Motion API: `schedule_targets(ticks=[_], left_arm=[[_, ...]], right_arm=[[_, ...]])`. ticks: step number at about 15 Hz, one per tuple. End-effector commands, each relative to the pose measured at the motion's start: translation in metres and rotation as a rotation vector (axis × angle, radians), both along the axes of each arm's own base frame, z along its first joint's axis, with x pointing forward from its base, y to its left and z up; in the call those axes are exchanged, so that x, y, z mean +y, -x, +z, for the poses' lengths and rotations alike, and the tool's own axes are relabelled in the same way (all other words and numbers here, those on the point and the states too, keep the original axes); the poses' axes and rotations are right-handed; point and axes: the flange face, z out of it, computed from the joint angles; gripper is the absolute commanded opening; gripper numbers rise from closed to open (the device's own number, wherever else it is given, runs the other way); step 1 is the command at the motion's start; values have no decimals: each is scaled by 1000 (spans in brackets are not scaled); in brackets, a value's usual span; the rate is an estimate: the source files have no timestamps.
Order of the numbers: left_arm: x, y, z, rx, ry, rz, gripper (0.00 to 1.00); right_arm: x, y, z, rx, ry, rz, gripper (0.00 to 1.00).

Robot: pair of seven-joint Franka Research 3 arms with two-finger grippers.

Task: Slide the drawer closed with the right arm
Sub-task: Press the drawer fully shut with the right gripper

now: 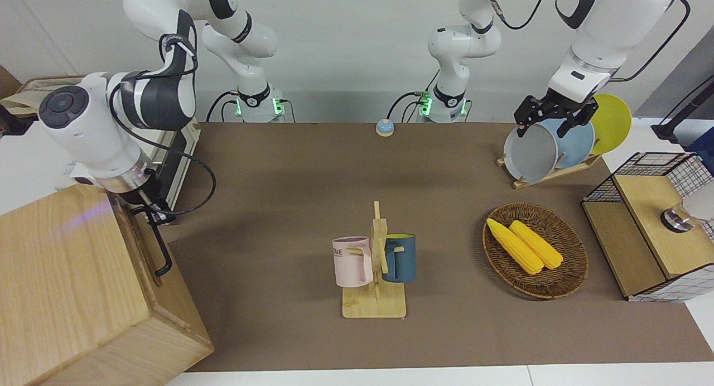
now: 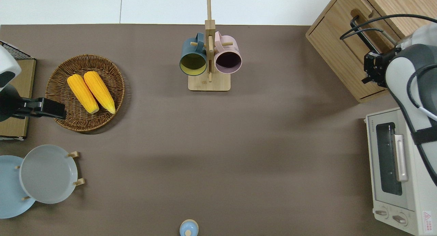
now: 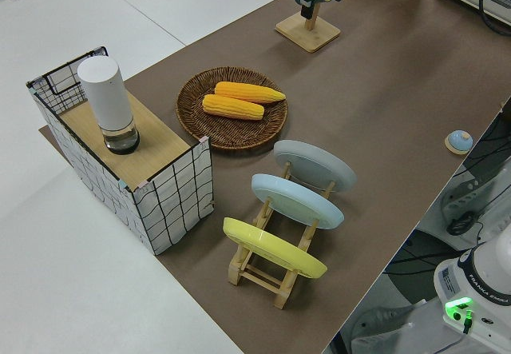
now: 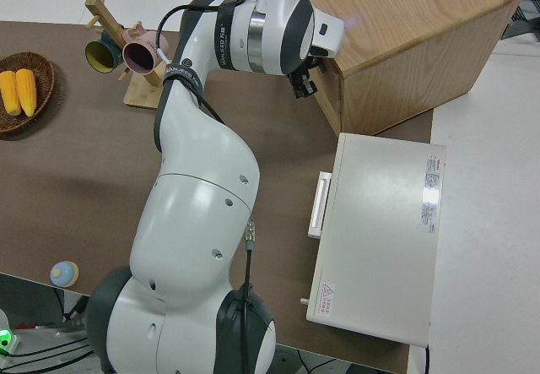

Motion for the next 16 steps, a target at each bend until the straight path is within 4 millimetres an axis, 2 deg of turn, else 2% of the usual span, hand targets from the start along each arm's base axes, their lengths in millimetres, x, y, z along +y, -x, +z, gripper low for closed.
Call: schedule_targets(ticks=[1,6,8,9,12,16], left_arm=[[-2,3,6,3,-19,5,993],[-2,3,6,3,-19,5,993],[-2,3,6,3,-19,5,993],[-2,3,6,3,-19,5,993],[-2,3,6,3,-19,5,993],[-2,3,5,4,-19,5,993]], right_arm=[[-13,-12,-1,-25,27,17,0],[27,-14,0,-23,26,82,0],[52,-11,7,-24,23,135,0],[62,-8,18,-40,13,154,0],[100,12,39,-49,-1,275,0],[136,54,83,-81,4,494,0]])
